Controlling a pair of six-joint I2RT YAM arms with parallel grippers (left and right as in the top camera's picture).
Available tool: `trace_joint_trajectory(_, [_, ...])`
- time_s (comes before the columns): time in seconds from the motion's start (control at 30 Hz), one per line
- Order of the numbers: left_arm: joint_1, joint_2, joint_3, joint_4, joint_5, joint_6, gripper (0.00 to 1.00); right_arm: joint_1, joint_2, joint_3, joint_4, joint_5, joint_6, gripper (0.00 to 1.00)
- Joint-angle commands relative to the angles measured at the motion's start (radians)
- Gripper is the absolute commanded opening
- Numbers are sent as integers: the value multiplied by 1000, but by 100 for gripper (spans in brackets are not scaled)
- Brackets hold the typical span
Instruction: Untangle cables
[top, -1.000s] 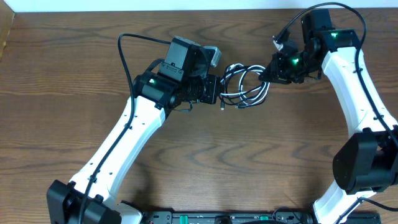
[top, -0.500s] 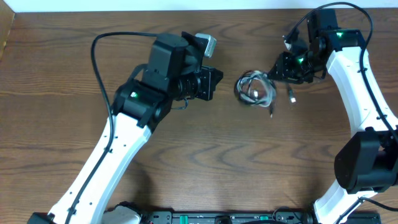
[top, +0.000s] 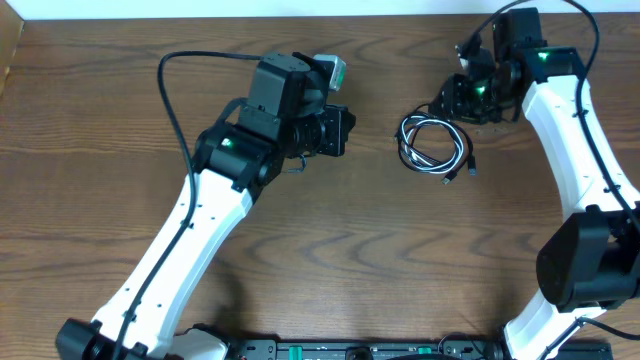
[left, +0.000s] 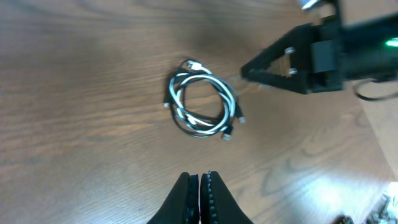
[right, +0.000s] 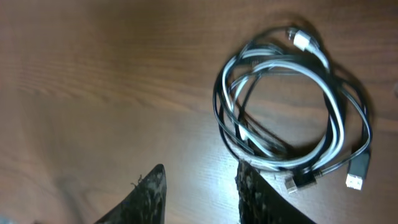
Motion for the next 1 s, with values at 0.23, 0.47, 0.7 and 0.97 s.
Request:
trace_joint_trajectory(0.23, [4, 56, 13, -3, -61, -55, 8, 49, 224, -3, 234, 107, 365, 31])
trace_joint_trajectory(0.47, [3, 56, 13, -7, -79, -60, 8, 51, 364, -3, 339, 123, 487, 30])
trace_joint_trajectory(0.7, [3, 56, 13, -11, -79, -60, 8, 49, 436, -3, 450, 167, 486, 32])
trace_joint_trajectory(0.97, [3, 57, 13, -18, -79, -60, 9, 50, 471, -3, 429, 175, 395, 11])
